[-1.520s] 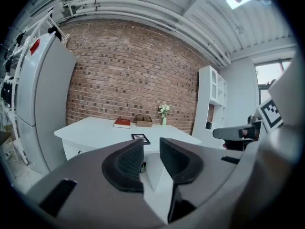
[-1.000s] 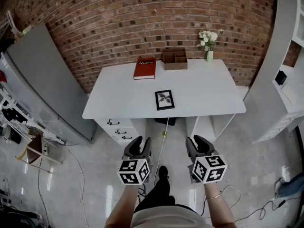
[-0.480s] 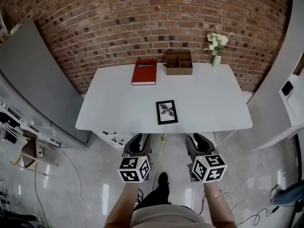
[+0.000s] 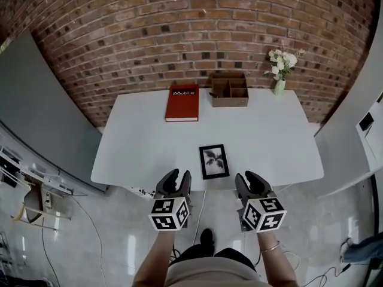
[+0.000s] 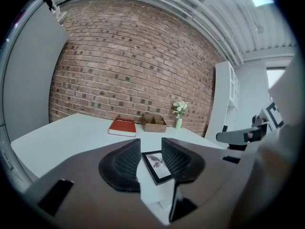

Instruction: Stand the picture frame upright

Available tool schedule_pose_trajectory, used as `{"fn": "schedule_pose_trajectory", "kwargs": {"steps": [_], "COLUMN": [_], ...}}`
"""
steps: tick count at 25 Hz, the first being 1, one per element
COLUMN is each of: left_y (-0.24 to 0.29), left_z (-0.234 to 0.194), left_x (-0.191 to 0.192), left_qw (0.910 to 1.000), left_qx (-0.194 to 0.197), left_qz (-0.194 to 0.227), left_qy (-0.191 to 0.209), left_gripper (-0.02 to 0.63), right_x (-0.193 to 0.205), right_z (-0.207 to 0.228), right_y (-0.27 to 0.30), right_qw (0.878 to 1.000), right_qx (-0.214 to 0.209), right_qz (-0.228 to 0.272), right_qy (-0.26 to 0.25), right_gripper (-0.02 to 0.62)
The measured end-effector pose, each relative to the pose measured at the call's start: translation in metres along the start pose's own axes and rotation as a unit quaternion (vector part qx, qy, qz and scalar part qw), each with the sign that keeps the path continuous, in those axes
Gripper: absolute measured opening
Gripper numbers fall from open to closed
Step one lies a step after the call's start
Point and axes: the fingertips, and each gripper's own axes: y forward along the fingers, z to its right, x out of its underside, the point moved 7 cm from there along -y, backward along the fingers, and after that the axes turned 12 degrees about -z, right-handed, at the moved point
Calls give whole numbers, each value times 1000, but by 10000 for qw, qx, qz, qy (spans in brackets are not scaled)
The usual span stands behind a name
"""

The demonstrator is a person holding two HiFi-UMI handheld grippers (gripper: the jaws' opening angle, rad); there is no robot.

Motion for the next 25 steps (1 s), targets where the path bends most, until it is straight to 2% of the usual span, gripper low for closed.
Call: {"fn": "schedule_pose_trajectory", "kwargs": {"steps": [8, 20, 25], "left_y": [39, 93, 118], "left_z": [-13, -18, -16], "left_x": [-9, -17, -13], "left_qw": [9997, 9979, 9961], "left_qx": [-63, -325, -378], "left_qz": [-195, -535, -765], "left_qy": [-157, -138, -209], "left_gripper": [126, 124, 123], "right_x": [-9, -35, -31], "right_z": [17, 46, 60], "right_y": [35, 90, 109], "right_qw": [9997, 9982, 9965], "right_qx": [30, -238, -342], "right_qz": [-244, -468, -720], "right_qy": [-15, -281, -245], "right_gripper": [109, 109, 109]}}
